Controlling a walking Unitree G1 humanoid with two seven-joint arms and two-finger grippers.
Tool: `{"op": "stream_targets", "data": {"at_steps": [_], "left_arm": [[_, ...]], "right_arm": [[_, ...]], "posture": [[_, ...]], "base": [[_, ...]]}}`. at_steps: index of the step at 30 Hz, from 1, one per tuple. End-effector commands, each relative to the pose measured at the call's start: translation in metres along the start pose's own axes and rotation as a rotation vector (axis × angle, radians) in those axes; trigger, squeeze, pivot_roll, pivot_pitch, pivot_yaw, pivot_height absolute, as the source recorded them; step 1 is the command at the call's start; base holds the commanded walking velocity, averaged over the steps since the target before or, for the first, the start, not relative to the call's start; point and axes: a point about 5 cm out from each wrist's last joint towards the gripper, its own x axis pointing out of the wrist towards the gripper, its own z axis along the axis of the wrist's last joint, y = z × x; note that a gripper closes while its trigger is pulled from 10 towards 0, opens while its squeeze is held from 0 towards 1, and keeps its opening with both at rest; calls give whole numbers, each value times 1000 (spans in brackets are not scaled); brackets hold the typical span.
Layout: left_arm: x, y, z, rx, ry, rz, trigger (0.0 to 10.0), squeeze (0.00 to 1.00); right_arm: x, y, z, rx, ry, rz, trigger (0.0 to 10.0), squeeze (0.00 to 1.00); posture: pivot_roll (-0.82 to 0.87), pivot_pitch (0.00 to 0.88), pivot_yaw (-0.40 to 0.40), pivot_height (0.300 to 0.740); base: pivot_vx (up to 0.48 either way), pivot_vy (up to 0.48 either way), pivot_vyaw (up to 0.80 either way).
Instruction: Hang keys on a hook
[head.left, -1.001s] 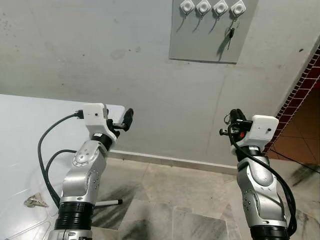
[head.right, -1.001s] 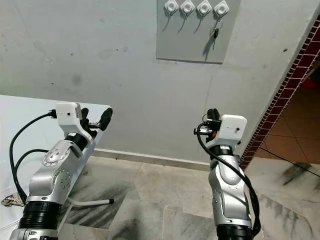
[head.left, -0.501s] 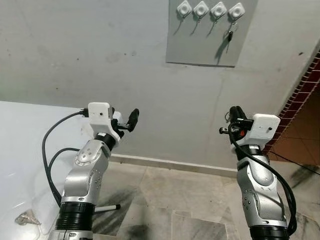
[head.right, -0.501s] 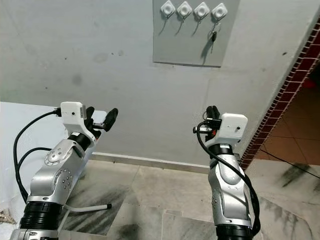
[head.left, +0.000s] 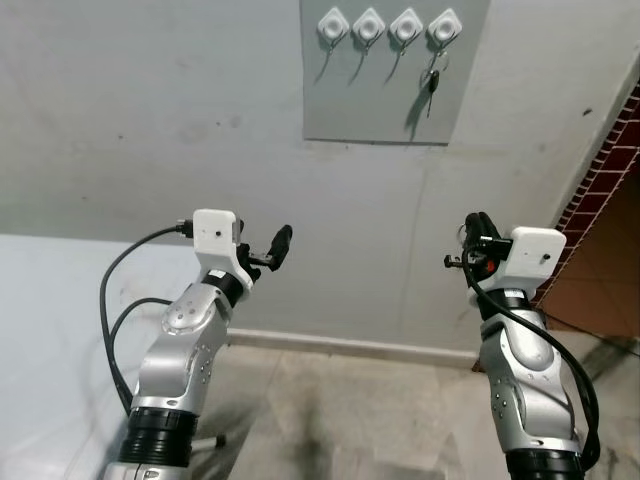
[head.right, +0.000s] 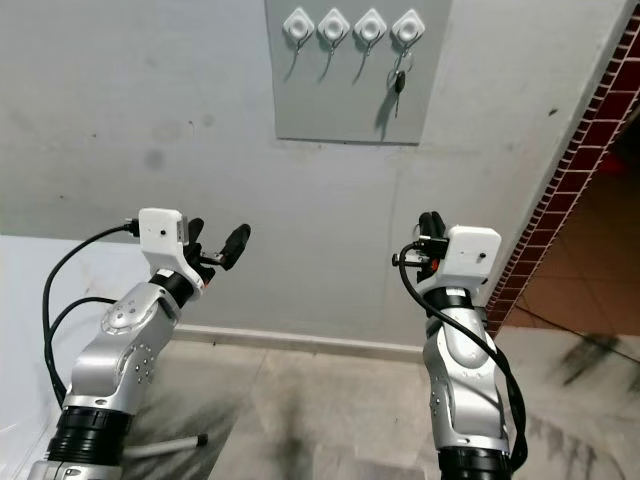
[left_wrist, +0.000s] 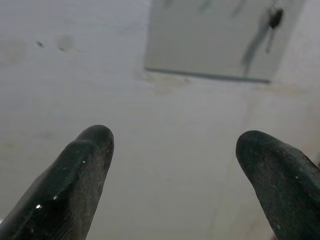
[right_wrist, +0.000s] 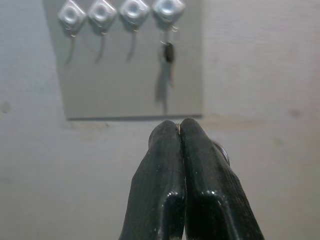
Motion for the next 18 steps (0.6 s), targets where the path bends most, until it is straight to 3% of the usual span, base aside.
{"op": "stream_targets", "data": {"at_steps": [1, 18], "left_arm": [[-2, 9, 4, 1, -6, 33, 10000, 0], [-2, 9, 4, -15, -14, 48, 10000, 0]], "right_arm": [[3, 10, 4, 17, -16, 36, 10000, 0], [4, 12, 4, 17, -17, 54, 10000, 0]], "posture": [[-19, 0, 21, 740], [-16, 0, 12, 740]], "base": [[480, 0, 0], [480, 0, 0]]}}
